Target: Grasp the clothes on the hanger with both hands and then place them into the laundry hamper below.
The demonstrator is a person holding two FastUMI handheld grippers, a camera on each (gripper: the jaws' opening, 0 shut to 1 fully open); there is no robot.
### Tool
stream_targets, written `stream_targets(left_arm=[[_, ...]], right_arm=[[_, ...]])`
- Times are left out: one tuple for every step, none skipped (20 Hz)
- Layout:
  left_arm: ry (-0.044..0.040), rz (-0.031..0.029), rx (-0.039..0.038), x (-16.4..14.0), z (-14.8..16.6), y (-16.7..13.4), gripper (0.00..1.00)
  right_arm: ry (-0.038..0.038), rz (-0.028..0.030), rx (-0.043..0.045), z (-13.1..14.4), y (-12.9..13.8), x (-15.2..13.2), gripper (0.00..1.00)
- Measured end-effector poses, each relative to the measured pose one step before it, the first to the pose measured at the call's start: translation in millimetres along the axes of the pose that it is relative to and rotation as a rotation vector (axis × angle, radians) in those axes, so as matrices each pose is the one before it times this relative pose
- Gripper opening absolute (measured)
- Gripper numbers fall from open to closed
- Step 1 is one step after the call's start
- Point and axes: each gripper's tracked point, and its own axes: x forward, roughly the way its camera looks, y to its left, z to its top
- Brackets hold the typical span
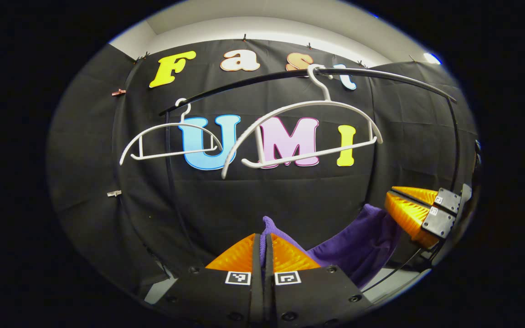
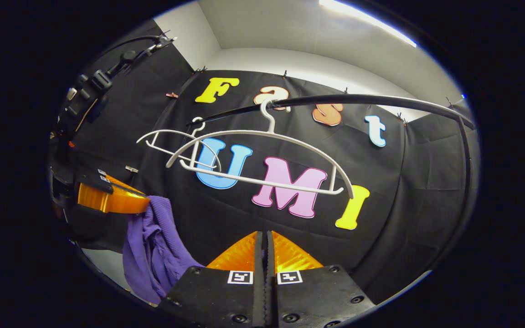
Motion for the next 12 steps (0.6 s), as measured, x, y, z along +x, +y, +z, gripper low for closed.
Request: stream_targets(left_arm=[[-0.00449,-0.01250,-0.02107,-1.68,0.05,-7.16,0.05],[0.00164,-0.00820,-0.02013,-0.86,-3.84,-5.74,0.05],[0.01559,-0.00696,-0.01407,0.16,-6.69,-5.44,0.05],[0.01969,-0.00385,-0.01067,2.18,-10.02,-3.81,0.05],[0.01895,-0.00744,-0.01414,2.49,-11.08,-3.14,0.05],[0.02412,-0.00459,-0.01468,2.88,-13.99,-2.62,0.05],[0.02716,-0.00127,-0.01515,3.65,-14.88,0.49,0.05],[0.03061,0.00050,-0.01482,4.43,-16.19,0.48,0.05],[0.03233,0.00144,-0.01259,3.94,-14.99,0.43,0.05],[0.03037,0.00104,-0.00714,4.86,-16.43,0.21,0.05],[0.03072,-0.00032,-0.00340,4.97,-14.28,0.04,0.05],[0.02846,-0.00305,0.00081,5.86,-14.71,0.99,0.05]], right_arm=[[0.00871,0.00373,0.01370,-1.11,1.73,-2.84,0.05],[0.01323,0.00664,0.01248,-3.68,1.79,-3.25,0.05],[0.02077,0.00710,0.01393,-6.13,2.93,-2.79,0.05],[0.02545,0.01252,0.01929,-8.04,3.95,-0.86,0.05],[0.02892,0.01161,0.01779,-11.86,3.28,-1.76,0.05],[0.04240,0.01408,0.01627,-16.11,2.81,-1.36,0.05],[0.04216,0.01268,0.01993,-16.88,3.11,-1.18,0.05],[0.04280,0.00832,0.01780,-18.51,3.24,1.32,0.05],[0.04214,0.00739,0.01431,-18.79,1.10,1.80,0.05],[0.03828,0.00974,0.00799,-17.20,2.05,2.76,0.05],[0.03919,0.00690,-0.00412,-17.56,1.41,2.10,0.05],[0.03572,0.00686,-0.00633,-18.28,0.09,2.38,0.05]])
